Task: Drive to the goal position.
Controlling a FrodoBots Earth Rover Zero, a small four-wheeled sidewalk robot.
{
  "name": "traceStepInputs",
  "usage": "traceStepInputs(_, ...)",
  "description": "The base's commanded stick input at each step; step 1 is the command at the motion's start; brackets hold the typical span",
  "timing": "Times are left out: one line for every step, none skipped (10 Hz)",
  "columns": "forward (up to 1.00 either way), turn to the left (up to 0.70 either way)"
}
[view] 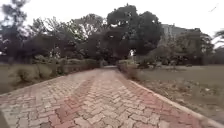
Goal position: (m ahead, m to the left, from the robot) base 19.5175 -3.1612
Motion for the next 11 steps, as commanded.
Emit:
traceStepInputs(0.70,0.00)
traceStepInputs(0.70,0.00)
traceStepInputs(0.70,0.00)
traceStepInputs(0.70,0.00)
traceStepInputs(0.70,0.00)
traceStepInputs(0.70,0.00)
traceStepInputs(0.70,0.00)
traceStepInputs(0.70,0.00)
traceStepInputs(0.70,0.00)
traceStepInputs(0.70,0.00)
traceStepInputs(0.70,0.00)
